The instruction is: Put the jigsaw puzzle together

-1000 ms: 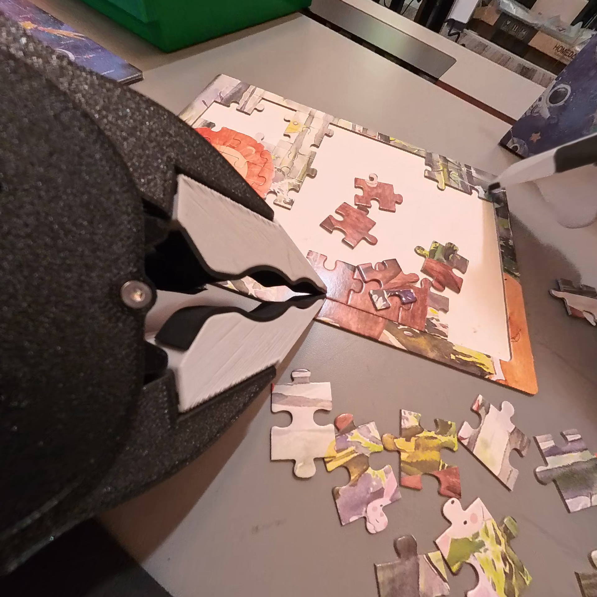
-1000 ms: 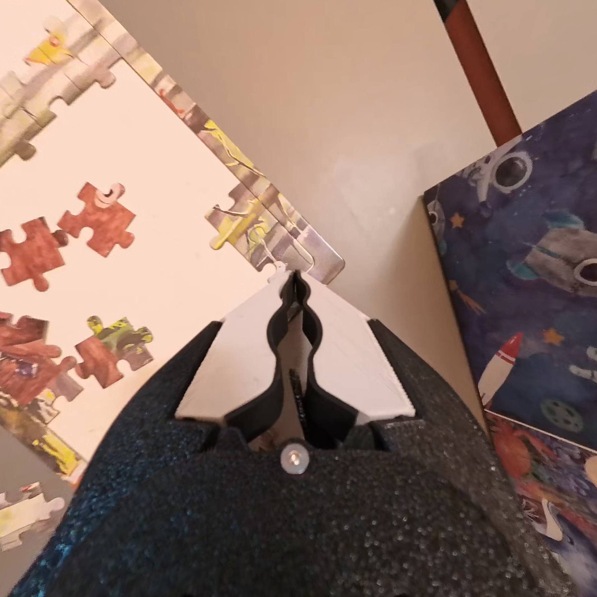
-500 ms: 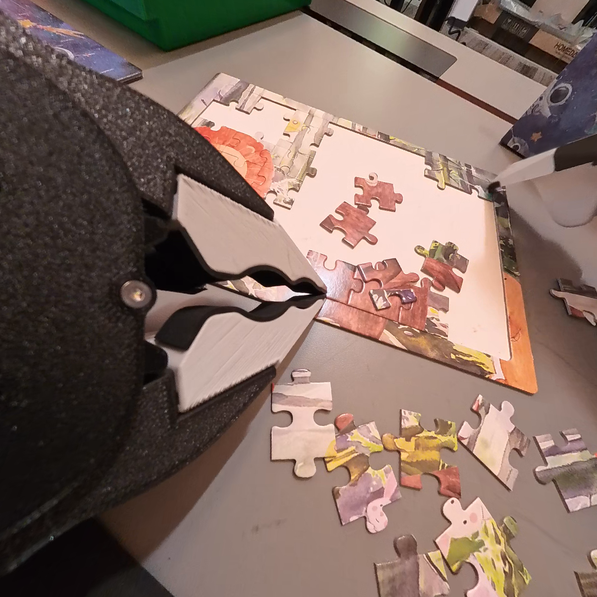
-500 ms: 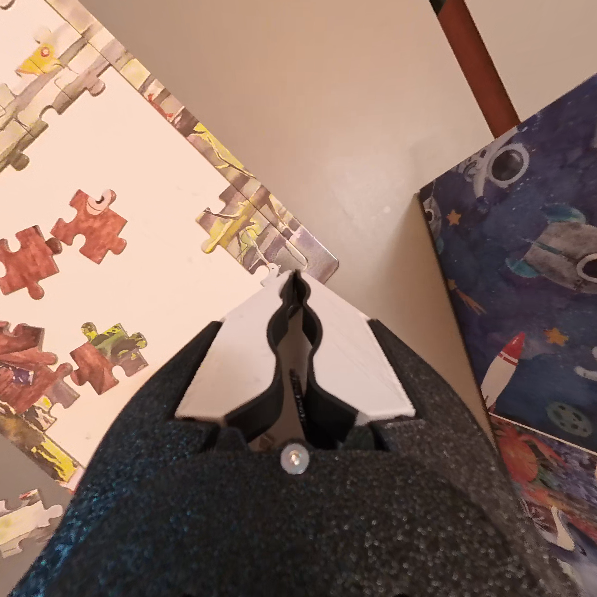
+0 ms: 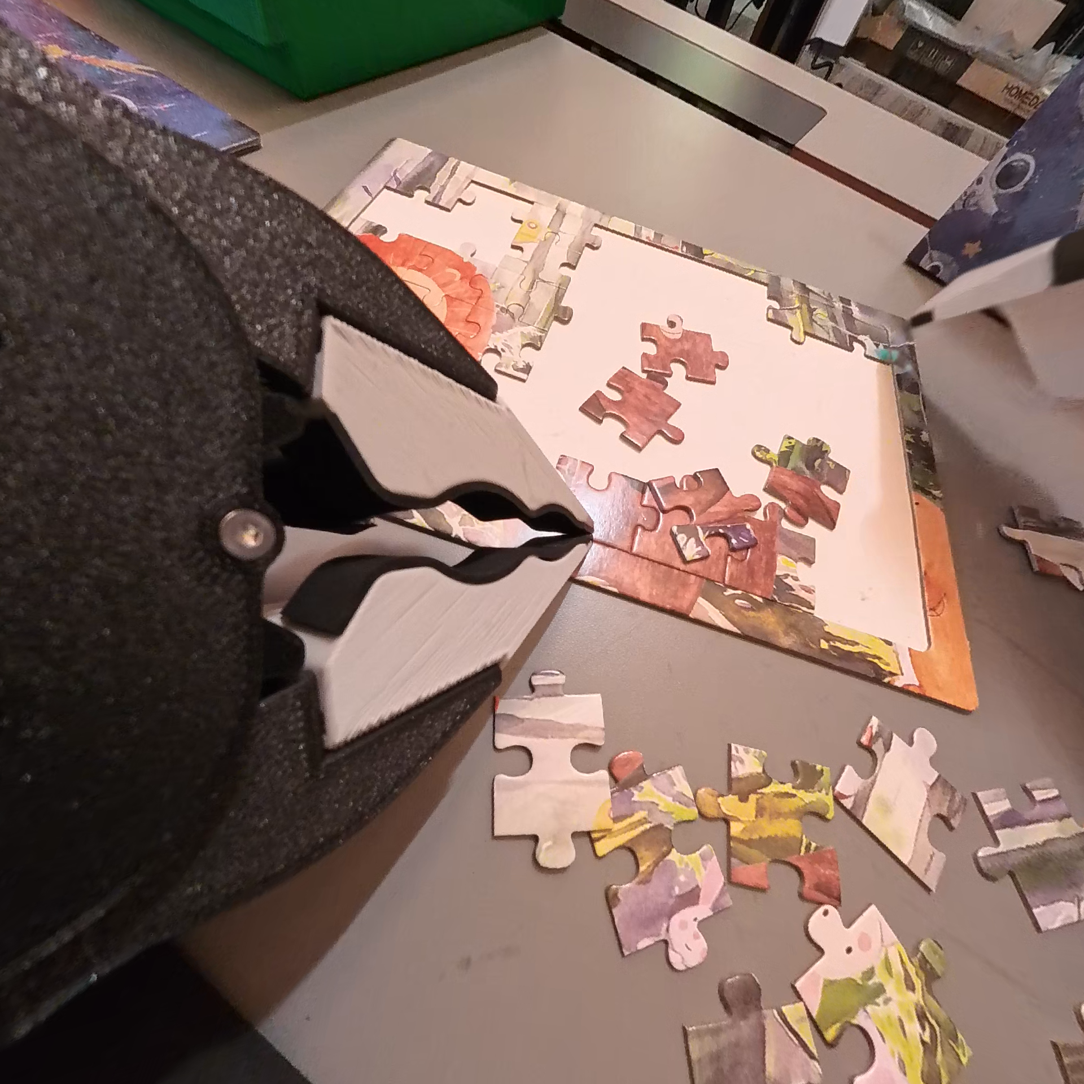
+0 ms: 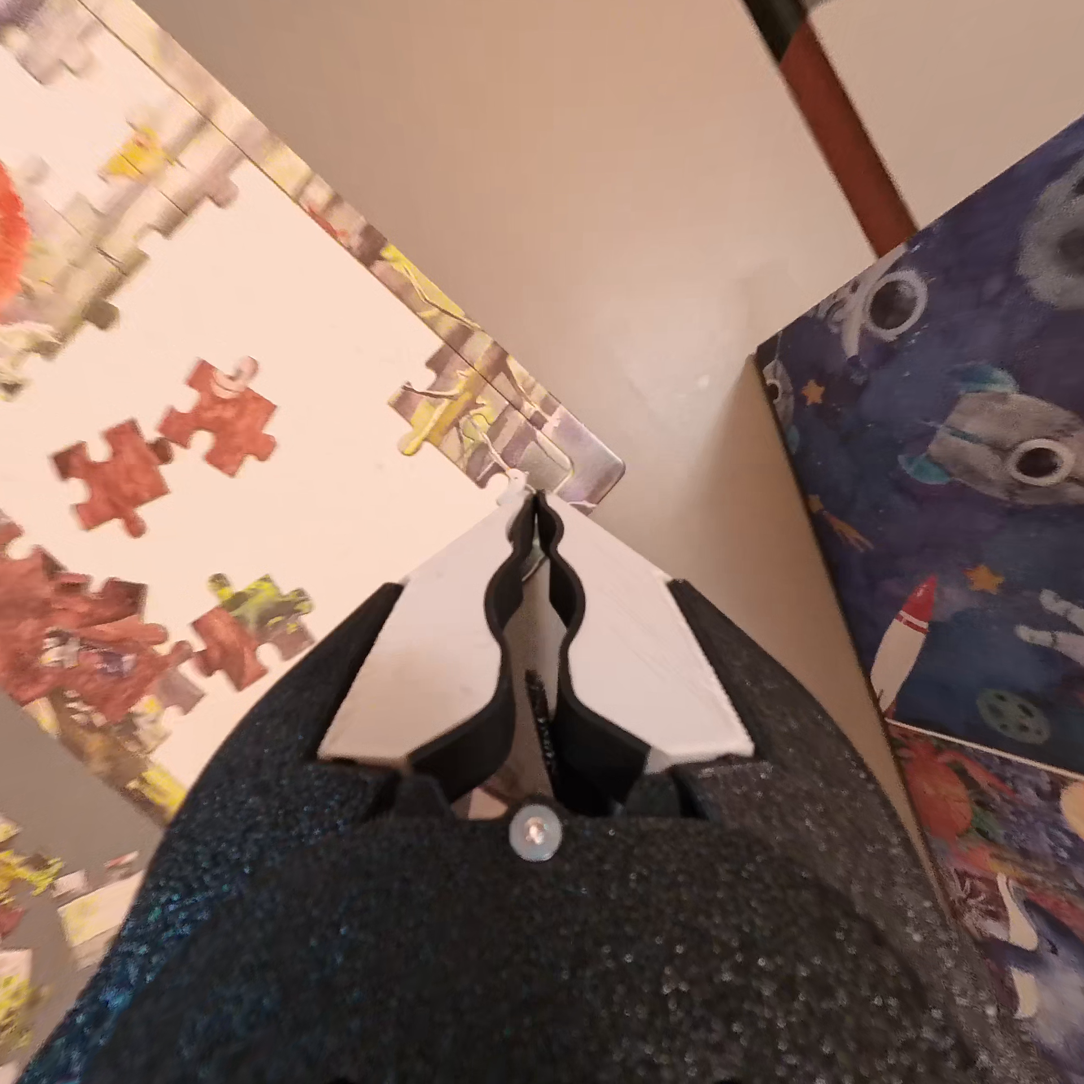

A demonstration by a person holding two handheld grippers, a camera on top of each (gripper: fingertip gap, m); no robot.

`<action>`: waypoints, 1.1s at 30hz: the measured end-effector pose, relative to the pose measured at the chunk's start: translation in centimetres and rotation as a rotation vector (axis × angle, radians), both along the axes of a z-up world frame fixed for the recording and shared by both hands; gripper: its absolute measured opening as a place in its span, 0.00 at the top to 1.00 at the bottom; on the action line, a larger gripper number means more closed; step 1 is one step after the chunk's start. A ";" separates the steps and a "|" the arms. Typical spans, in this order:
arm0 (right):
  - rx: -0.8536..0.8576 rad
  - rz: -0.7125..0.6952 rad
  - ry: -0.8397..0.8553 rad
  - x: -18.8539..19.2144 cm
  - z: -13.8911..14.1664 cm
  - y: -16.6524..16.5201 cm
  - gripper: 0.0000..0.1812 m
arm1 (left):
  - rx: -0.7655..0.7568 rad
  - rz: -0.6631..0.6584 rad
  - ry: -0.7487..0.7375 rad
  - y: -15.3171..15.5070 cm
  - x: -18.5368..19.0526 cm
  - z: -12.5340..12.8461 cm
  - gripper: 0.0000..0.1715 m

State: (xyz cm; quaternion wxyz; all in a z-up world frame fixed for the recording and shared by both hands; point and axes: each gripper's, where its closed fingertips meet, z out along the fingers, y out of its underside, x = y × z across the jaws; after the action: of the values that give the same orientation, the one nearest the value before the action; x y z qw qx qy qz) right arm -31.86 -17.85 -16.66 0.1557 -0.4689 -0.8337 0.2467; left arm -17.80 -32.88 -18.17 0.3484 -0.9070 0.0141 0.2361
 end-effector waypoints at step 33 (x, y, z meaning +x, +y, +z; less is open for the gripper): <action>-0.148 -0.358 0.060 2.5 -1.1 2.6 1.00 | -0.143 0.010 -0.338 8.6 -15.1 0.1 1.00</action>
State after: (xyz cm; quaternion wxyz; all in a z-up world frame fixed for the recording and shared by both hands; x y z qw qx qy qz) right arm -29.38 -15.20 -17.76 0.1873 -0.6124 -0.7114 0.2894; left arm -32.86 -24.26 -18.04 0.2793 -0.9563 -0.0327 0.0805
